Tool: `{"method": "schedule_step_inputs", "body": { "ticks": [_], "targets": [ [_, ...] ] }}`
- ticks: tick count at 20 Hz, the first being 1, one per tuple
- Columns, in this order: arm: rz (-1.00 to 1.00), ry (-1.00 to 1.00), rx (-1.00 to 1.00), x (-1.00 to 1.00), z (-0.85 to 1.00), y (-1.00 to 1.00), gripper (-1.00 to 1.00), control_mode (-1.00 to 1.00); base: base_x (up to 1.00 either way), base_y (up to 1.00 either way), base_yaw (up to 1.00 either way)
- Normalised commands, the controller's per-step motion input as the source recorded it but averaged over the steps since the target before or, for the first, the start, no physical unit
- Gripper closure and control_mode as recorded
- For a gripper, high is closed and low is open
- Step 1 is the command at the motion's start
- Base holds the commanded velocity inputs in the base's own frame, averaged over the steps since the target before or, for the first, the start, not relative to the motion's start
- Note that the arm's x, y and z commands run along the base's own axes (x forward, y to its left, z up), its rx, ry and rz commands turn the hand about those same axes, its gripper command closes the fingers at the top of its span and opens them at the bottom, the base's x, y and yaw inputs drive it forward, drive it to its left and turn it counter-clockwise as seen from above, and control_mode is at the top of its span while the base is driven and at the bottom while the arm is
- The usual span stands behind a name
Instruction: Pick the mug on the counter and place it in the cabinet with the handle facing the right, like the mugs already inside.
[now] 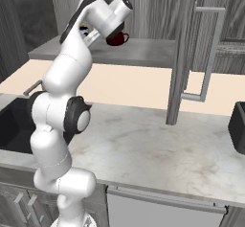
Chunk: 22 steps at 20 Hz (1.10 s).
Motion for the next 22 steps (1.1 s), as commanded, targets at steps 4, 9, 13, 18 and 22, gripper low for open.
{"method": "schedule_step_inputs", "body": {
  "ticks": [4, 9, 13, 18, 22],
  "targets": [
    [0.02, -0.08, 0.00, -0.60, 0.06, 0.00, -1.00, -1.00, 0.00, 0.00, 0.00],
    [0.03, -0.06, 0.00, -0.58, 0.00, 0.00, -1.00, -1.00, 0.00, 0.00, 0.00],
    [0.02, -0.05, 0.00, -0.56, 0.00, 0.00, -1.00, -1.00, 0.00, 0.00, 0.00],
    [0.00, -0.07, 0.00, -0.60, 0.00, 0.00, -1.00, -1.00, 0.00, 0.00, 0.00],
    [0.00, -0.08, 0.00, -0.62, 0.00, 0.00, -1.00, -1.00, 0.00, 0.00, 0.00]
  ]
}}
